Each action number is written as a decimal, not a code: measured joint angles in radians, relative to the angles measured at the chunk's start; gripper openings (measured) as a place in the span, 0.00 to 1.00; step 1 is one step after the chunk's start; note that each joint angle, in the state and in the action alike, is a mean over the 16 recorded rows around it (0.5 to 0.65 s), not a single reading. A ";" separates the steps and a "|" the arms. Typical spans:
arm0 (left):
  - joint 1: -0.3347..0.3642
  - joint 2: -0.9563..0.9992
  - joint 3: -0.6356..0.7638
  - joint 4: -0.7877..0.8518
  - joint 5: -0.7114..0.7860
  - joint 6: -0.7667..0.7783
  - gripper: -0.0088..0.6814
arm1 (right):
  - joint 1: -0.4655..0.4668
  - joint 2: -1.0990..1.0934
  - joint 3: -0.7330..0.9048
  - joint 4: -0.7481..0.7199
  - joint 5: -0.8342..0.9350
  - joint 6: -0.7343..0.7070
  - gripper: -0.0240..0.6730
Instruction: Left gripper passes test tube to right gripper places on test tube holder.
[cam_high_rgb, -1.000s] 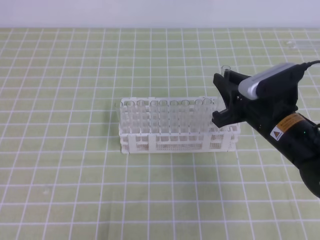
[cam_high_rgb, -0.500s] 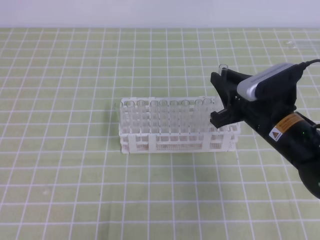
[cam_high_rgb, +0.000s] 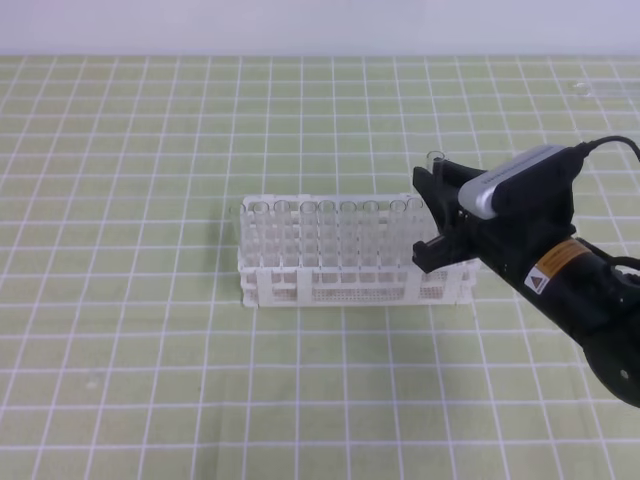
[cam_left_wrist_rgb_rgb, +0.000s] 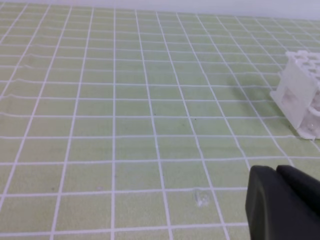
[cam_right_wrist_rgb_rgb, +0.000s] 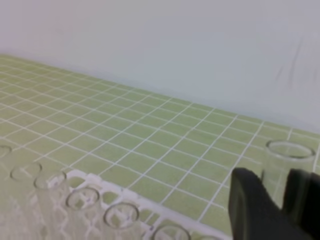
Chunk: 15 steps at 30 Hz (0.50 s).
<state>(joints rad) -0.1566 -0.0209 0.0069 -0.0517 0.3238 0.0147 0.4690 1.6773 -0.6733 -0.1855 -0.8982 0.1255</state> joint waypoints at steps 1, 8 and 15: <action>0.000 0.000 0.000 0.000 0.000 0.000 0.01 | 0.000 0.002 0.000 -0.001 0.000 0.000 0.18; 0.000 -0.003 0.001 0.002 -0.003 0.000 0.01 | 0.000 0.011 0.000 -0.004 0.000 0.000 0.21; 0.000 -0.001 0.001 0.002 -0.002 0.000 0.01 | -0.001 0.011 0.000 -0.003 0.009 0.000 0.36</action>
<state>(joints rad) -0.1566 -0.0220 0.0077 -0.0501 0.3214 0.0144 0.4684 1.6884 -0.6733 -0.1882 -0.8895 0.1255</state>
